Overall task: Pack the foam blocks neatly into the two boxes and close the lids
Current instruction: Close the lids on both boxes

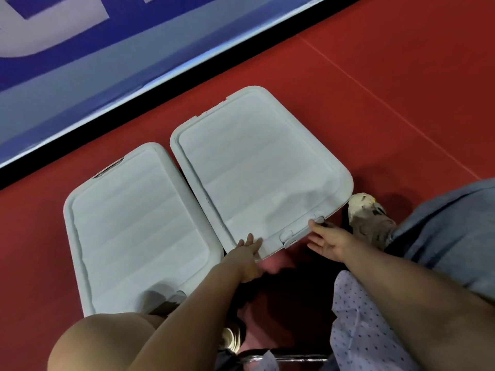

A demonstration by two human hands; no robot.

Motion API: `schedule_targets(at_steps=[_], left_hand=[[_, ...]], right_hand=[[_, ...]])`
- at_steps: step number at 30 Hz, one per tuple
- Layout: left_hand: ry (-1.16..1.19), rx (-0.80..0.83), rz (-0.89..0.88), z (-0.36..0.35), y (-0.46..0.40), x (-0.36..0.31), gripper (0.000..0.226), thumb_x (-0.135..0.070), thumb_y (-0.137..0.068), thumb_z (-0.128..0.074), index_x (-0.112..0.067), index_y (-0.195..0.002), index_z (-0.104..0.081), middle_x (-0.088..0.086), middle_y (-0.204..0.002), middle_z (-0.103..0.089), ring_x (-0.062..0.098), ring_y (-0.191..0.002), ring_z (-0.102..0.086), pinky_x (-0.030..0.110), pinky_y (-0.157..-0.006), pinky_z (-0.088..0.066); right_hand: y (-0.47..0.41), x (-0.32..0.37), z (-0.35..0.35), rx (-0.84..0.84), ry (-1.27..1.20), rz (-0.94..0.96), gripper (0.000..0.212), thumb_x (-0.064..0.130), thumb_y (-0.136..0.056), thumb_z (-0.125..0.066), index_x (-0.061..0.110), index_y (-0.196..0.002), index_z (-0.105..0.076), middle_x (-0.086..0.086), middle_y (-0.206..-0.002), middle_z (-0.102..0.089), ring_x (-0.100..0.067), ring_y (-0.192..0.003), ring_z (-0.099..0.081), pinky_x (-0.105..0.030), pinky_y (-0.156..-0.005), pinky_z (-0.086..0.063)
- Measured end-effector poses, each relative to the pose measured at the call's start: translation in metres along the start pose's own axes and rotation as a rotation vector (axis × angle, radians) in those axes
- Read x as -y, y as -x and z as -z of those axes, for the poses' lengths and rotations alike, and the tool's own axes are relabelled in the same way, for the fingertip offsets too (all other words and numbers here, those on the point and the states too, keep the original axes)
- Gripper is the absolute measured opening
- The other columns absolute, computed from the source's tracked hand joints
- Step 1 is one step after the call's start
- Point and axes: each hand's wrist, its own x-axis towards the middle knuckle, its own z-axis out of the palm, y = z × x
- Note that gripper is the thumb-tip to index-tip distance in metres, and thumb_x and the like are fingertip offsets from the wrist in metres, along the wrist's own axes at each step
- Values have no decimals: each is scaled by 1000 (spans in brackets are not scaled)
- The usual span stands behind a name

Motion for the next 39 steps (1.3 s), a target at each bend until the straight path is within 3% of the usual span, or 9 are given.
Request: schedule_targets(at_steps=[4, 10, 23, 27, 29, 31, 33, 35, 39], left_hand=[[9, 4, 5, 2, -2, 2, 88, -33, -88, -61, -30, -153, -1, -7, -160, 10, 18, -148, 2, 36, -119, -13], [19, 6, 11, 5, -1, 1, 89, -28, -87, -61, -30, -153, -1, -7, -160, 10, 17, -148, 2, 35, -119, -14], [41, 15, 1, 4, -1, 4, 91, -28, -86, -62, -32, -153, 0, -9, -160, 11, 16, -148, 4, 39, -119, -16], [-16, 22, -51, 3, -2, 13, 86, -39, -89, -56, -34, -152, 2, -8, -160, 12, 16, -148, 6, 48, -119, -7], [-50, -35, -111, 1, -6, 23, 75, -46, -93, -49, -36, -152, -5, -8, -160, 5, 13, -148, 1, 47, -119, -5], [22, -166, -204, 8, -12, 37, 63, -56, -92, -44, -39, -148, -24, -8, -160, -12, 8, -147, -11, 42, -120, -13], [64, -388, -289, 24, -26, 54, 68, -74, -85, -35, -35, -141, -43, 5, -157, -26, 16, -145, -21, 41, -114, -31], [-5, -605, -211, 46, -48, 74, 82, -82, -79, -32, -28, -138, -49, 17, -152, -33, 32, -143, -27, 52, -105, -39], [3, -522, 185, 99, -75, 103, 100, -83, -72, -44, -43, -149, 7, 5, -158, 22, 33, -146, 12, 62, -112, -6]], right_hand=[[-1, -1, -1, 19, -1, 15, 42, 16, -87, -65, 21, -126, -49, 7, -101, -63, -18, -123, -51, -47, -106, -35], [-2, -3, -7, -11, 67, 32, 30, 30, -86, -66, 25, -112, -52, 9, -117, -60, -11, -117, -52, -48, -101, -37], [-3, -5, -30, -232, 83, 40, 49, 42, -79, -72, 19, -117, -53, 7, -116, -57, -11, -108, -53, -47, -83, -44], [-6, 1, -35, -367, 222, 175, 54, 40, -76, -75, 10, -115, -54, -1, -119, -60, -20, -110, -56, -40, -86, -46], [2, 13, -36, -544, 509, 330, 71, 44, -68, -77, 8, -123, -51, -10, -125, -57, -28, -111, -56, -32, -89, -45], [14, 33, -40, -658, 827, 450, 82, 46, -70, -73, 14, -136, -35, -12, -140, -35, -32, -120, -44, -38, -95, -42], [18, 57, -50, -655, 961, 567, 83, 40, -79, -70, 20, -143, -21, -9, -151, -9, -33, -131, -31, -42, -100, -37], [10, 84, -70, -623, 1065, 683, 78, 35, -84, -67, 20, -145, -20, -10, -156, 3, -33, -139, -20, -45, -106, -34], [-22, 135, -133, -485, 1302, 789, 66, 38, -86, -65, 15, -139, -34, -12, -155, 1, -34, -137, -23, -43, -106, -34]])
